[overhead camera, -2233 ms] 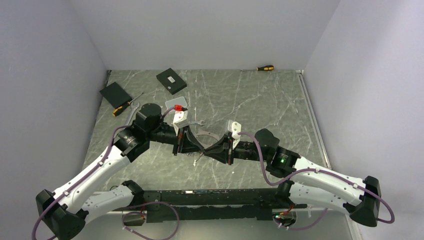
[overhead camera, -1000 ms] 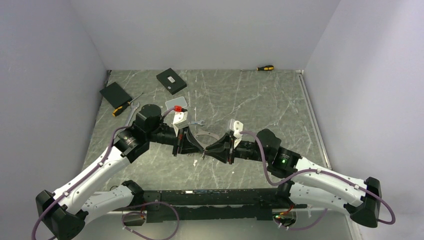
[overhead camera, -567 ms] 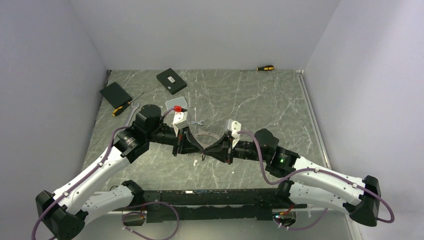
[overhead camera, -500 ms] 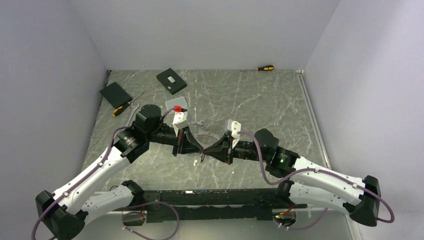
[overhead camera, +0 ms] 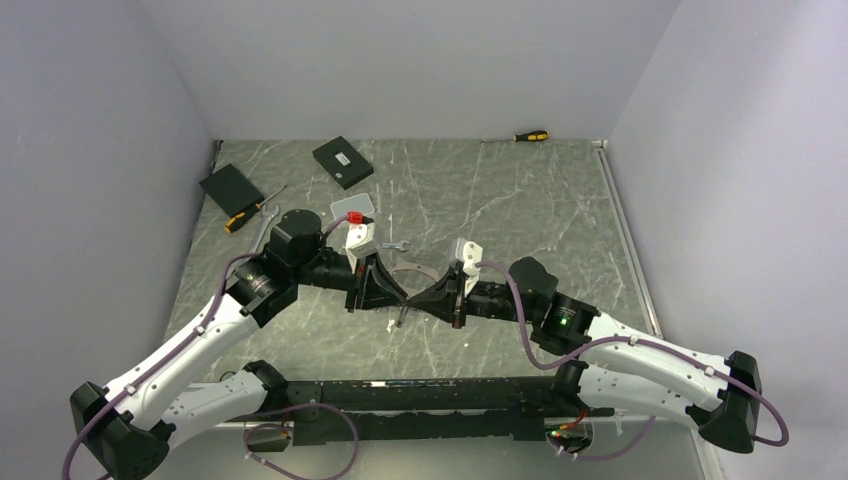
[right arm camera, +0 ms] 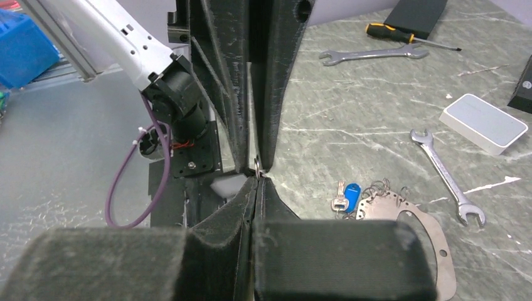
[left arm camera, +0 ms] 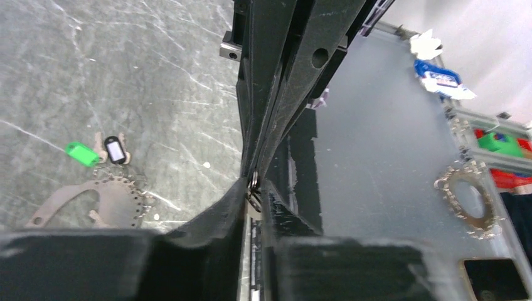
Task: Put the keys on the keyring
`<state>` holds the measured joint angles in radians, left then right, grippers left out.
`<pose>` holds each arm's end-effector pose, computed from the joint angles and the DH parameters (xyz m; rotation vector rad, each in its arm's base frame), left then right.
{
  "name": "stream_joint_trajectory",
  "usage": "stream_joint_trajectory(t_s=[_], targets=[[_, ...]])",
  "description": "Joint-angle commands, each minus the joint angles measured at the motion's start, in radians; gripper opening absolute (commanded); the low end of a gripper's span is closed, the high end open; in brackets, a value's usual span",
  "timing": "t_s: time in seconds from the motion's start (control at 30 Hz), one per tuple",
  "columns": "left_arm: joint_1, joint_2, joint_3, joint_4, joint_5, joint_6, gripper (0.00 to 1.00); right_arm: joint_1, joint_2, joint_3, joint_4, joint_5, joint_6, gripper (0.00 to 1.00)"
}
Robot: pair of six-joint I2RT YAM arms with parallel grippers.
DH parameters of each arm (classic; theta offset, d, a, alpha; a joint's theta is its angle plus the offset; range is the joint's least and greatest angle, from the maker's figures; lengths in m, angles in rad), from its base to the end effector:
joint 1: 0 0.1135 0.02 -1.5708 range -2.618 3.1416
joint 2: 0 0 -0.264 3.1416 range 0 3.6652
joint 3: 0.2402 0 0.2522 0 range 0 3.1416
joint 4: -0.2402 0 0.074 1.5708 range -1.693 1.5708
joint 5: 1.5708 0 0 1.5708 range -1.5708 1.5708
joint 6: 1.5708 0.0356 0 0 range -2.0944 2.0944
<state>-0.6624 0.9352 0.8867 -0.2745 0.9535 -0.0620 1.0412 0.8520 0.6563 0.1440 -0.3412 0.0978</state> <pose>0.1403 -0.1462 0.3440 1.2137 1.5764 -1.3763 0.0935 0.1834 0.3178 -1.0348 1.4079 1.1331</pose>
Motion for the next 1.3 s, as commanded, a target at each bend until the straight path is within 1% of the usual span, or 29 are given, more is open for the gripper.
stream_joint_trajectory(t_s=[0.0, 0.03, 0.07, 0.1, 0.13, 0.17, 0.3, 0.37, 0.43, 0.5, 0.6, 0.63, 0.7, 0.73, 0.77, 0.83, 0.87, 0.93, 1.03, 1.13, 1.2, 1.27], targets=[[0.001, -0.020, -0.001, 0.012, -0.043, 0.010, 0.32, 0.003, -0.006, 0.014, 0.036, 0.023, -0.008, 0.00], [0.000, -0.022, -0.002, 0.012, -0.057, 0.008, 0.48, 0.003, -0.012, 0.014, 0.029, 0.034, -0.011, 0.00], [0.001, -0.024, -0.004, 0.012, -0.072, 0.005, 0.60, 0.003, -0.019, 0.012, 0.023, 0.046, -0.016, 0.00], [0.001, -0.027, -0.005, 0.013, -0.094, -0.002, 0.75, 0.003, -0.026, 0.010, 0.015, 0.063, -0.021, 0.00], [0.000, -0.028, -0.005, 0.014, -0.127, -0.006, 0.93, 0.003, -0.034, 0.007, 0.008, 0.081, -0.027, 0.00], [0.001, -0.029, -0.005, 0.016, -0.175, -0.013, 0.99, 0.003, -0.042, 0.001, 0.003, 0.108, -0.032, 0.00], [0.007, -0.022, 0.000, 0.012, -0.458, -0.085, 0.99, 0.002, -0.084, -0.030, -0.017, 0.206, -0.048, 0.00], [0.017, 0.006, 0.004, 0.005, -0.545, -0.120, 0.99, -0.002, -0.095, -0.039, -0.037, 0.287, -0.044, 0.00], [0.028, 0.056, 0.035, -0.028, -0.582, -0.143, 0.99, -0.008, -0.099, -0.046, -0.054, 0.368, -0.031, 0.00], [0.034, 0.123, 0.072, -0.069, -0.584, -0.171, 1.00, -0.011, -0.113, -0.060, -0.061, 0.413, -0.023, 0.00], [0.038, 0.250, 0.133, -0.126, -0.574, -0.199, 0.96, -0.013, -0.152, -0.086, -0.069, 0.482, -0.006, 0.00], [0.039, 0.298, 0.146, -0.128, -0.590, -0.233, 0.95, -0.013, -0.168, -0.095, -0.077, 0.508, -0.001, 0.00], [0.041, 0.407, 0.175, -0.103, -0.566, -0.263, 0.91, -0.013, -0.206, -0.108, -0.098, 0.579, 0.013, 0.00], [0.037, 0.456, 0.192, -0.096, -0.570, -0.254, 0.85, -0.013, -0.224, -0.114, -0.108, 0.624, 0.022, 0.00], [0.023, 0.497, 0.211, -0.096, -0.602, -0.246, 0.81, -0.015, -0.238, -0.123, -0.120, 0.666, 0.032, 0.00], [-0.006, 0.547, 0.219, -0.063, -0.682, -0.219, 0.81, -0.015, -0.268, -0.132, -0.139, 0.764, 0.058, 0.00], [-0.018, 0.556, 0.207, -0.026, -0.696, -0.200, 0.82, -0.015, -0.280, -0.134, -0.174, 0.797, 0.069, 0.00], [-0.053, 0.558, 0.166, 0.061, -0.721, -0.156, 0.82, -0.016, -0.305, -0.130, -0.229, 0.870, 0.095, 0.00], [-0.127, 0.548, 0.076, 0.202, -0.763, -0.031, 0.81, -0.017, -0.336, -0.126, -0.274, 0.964, 0.124, 0.00], [-0.178, 0.550, -0.011, 0.344, -0.755, 0.087, 0.79, -0.018, -0.366, -0.130, -0.292, 1.025, 0.137, 0.00], [-0.198, 0.560, -0.043, 0.405, -0.706, 0.153, 0.73, -0.019, -0.384, -0.136, -0.301, 1.054, 0.146, 0.00], [-0.214, 0.582, -0.048, 0.430, -0.689, 0.193, 0.70, -0.020, -0.401, -0.141, -0.315, 1.071, 0.155, 0.00]])
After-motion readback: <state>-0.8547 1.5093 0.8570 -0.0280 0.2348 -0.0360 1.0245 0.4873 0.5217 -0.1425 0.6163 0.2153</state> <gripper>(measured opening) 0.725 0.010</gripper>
